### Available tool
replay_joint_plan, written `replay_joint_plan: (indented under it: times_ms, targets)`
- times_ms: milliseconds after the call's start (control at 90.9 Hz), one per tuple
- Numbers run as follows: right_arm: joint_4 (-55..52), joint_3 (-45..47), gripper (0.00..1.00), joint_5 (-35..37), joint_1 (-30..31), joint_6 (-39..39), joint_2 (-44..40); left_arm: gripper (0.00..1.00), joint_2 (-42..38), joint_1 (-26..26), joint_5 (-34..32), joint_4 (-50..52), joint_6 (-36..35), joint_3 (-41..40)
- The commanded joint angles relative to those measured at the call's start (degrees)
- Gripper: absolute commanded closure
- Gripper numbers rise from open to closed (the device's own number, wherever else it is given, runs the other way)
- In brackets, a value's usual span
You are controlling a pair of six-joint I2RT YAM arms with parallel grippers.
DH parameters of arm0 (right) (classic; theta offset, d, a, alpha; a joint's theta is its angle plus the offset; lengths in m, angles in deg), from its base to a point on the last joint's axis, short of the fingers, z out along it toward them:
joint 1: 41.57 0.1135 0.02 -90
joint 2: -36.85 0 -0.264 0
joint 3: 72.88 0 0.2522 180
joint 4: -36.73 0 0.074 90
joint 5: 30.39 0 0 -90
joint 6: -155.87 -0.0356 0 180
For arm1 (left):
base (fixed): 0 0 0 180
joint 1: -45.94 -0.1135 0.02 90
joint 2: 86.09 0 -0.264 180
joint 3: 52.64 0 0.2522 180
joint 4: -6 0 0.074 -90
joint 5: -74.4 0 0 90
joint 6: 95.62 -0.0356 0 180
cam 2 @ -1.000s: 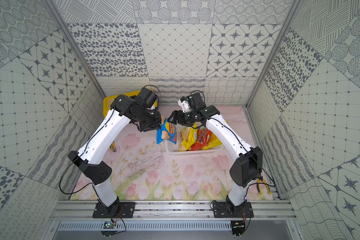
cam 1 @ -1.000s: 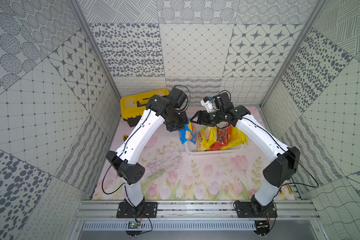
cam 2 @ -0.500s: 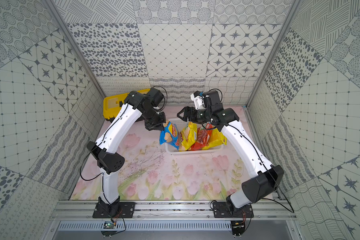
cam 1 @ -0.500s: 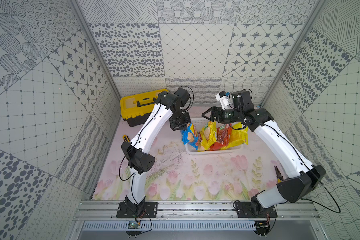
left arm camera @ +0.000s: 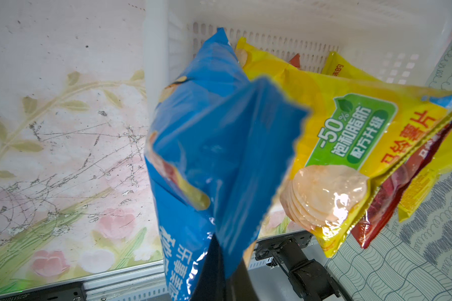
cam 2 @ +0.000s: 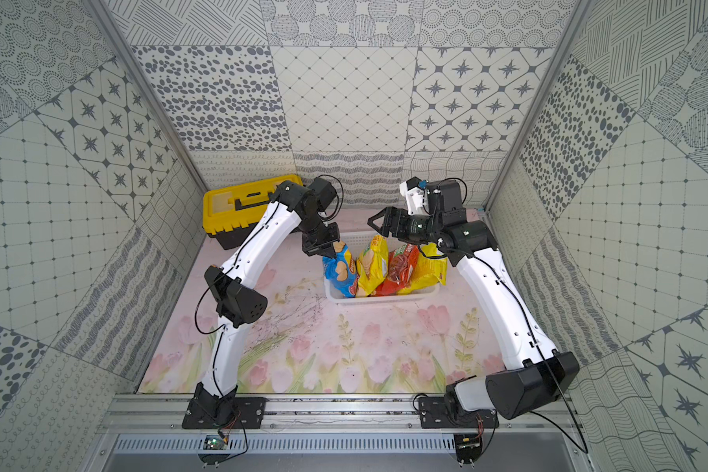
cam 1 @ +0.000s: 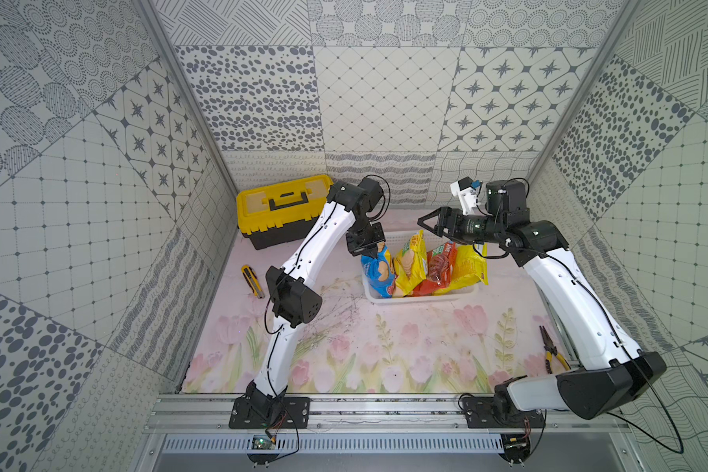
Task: Put the potato chips into the basket
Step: Place the potato chip in the basket.
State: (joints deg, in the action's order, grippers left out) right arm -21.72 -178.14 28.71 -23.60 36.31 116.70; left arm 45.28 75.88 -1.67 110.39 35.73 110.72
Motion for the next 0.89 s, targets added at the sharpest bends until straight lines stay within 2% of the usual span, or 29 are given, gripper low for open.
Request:
replay_joint_plan:
  times_ms: [0,143,275,528,715,880]
  targets:
    - [2.41,1.38,0.18,-1.43,-0.71,-0.3,-1.58,1.0,1.54,-0.2,5.61,-2.15,0.49,0.7]
    - [2.59,3.03,0.18,-1.61,-1.47,-0.63,-2.73,1.0,2.53,0.86,8.57,-6.24,1.81,0.62]
    - [2.84,4.5,0.18,-1.96,-2.59,-1.27,-3.98,0.95,2.42,1.51,9.9,-8.55,2.35,-0.07]
    - [2.6,6.72,0.18,-2.91,-4.9,-1.92,-6.97,0.79,-4.25,1.97,14.78,-26.07,5.91,-13.76]
    - [2.33,9.07,0.17,-2.95,-7.18,-2.18,-10.03,0.61,-6.54,2.06,13.16,-27.84,4.69,-14.56]
    - [1.72,10.42,0.15,-1.93,-7.52,-1.67,-10.99,0.23,-11.82,2.23,9.7,-28.19,2.9,-17.65]
